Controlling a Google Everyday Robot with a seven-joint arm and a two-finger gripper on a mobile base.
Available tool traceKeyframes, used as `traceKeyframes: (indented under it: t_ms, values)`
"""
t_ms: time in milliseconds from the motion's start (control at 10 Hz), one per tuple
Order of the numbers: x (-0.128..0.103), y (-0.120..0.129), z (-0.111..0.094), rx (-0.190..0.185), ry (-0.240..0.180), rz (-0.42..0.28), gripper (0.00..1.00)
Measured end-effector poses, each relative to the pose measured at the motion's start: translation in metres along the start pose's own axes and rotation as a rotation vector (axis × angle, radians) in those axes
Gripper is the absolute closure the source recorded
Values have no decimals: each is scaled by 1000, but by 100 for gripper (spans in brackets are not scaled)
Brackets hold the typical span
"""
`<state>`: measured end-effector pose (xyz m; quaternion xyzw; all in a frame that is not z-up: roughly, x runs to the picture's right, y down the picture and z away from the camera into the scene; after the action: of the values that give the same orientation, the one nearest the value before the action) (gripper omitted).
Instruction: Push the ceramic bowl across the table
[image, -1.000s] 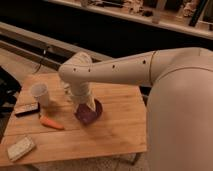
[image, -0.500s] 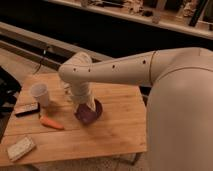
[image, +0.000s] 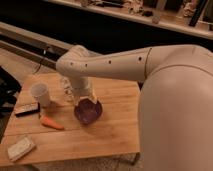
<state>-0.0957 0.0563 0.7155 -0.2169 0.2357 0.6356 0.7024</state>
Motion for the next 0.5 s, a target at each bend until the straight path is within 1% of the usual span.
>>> traceKeyframes:
  t_ms: [100,200,400,500]
  values:
    - [-9,-2,-2,9,-10,2,35]
    - [-23,-6,-3,22,-31,3,35]
    - [-44,-18,2,42,-66,-1,35]
    - [-60,-29,8,37,-97,-3,35]
